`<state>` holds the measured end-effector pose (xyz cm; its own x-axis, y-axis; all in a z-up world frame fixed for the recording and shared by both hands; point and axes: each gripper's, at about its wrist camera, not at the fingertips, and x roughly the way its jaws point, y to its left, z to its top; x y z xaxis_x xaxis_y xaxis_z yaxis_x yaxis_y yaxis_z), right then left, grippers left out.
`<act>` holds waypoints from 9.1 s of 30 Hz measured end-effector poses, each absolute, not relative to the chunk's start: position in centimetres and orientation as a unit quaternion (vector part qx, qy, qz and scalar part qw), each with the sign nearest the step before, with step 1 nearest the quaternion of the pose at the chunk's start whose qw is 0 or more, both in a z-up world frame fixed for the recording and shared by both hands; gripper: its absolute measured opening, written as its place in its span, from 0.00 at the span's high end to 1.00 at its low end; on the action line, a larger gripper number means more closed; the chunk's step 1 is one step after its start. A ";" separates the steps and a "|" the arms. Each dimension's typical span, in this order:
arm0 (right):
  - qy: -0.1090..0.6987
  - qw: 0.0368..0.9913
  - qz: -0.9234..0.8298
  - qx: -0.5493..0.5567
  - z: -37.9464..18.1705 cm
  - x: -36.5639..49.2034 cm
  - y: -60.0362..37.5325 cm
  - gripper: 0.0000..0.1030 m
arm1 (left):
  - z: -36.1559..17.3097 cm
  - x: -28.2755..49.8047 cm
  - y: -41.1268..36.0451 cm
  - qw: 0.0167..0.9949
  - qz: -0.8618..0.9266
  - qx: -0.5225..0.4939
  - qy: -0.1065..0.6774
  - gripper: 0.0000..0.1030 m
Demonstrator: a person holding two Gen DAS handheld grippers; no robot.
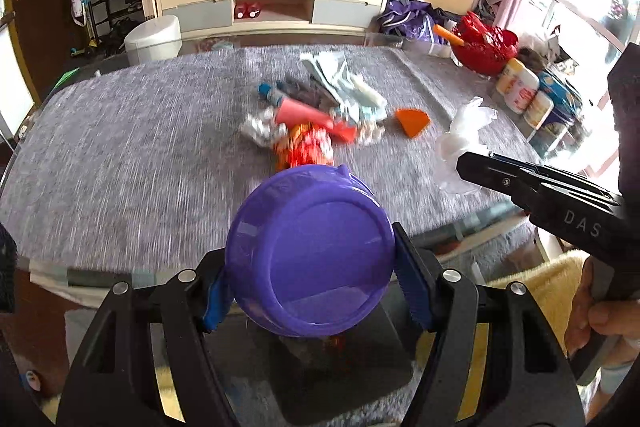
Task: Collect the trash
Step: 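Lower the purple lid and white bag into the grey bin and open both tools, then grasp the red-orange wrapper with the left tool while the right tool grasps the orange paper cone, then lower the wrapper and orange cone into the grey bin and open both tools, then move both tools back over the table toward the pink cone and tissues, then grasp the crumpled white tissue with the left tool while the right tool grasps a small clear bag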
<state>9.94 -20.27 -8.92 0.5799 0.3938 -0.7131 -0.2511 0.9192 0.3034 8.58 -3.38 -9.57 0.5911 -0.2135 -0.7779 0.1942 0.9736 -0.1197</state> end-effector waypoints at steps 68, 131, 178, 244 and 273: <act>0.477 0.864 0.115 0.115 -13.6 9.9 -23.1 0.15 | -16.0 6.7 0.0 0.852 -0.116 -0.059 0.507 0.08; 0.447 0.884 0.119 0.069 -11.9 12.7 -23.3 0.56 | -13.0 11.3 -2.6 0.874 -0.130 -0.026 0.468 0.54; 0.591 0.792 0.144 0.055 -25.1 5.2 -16.3 0.38 | -27.0 1.6 -2.2 0.788 -0.120 -0.030 0.603 0.27; 0.473 0.860 0.165 0.091 -14.0 23.7 -17.5 0.62 | -16.8 26.2 -0.8 0.855 -0.123 -0.027 0.504 0.52; 0.422 0.884 0.186 0.077 -7.1 15.5 -18.5 0.80 | -10.0 15.4 -1.2 0.884 -0.121 -0.015 0.451 0.83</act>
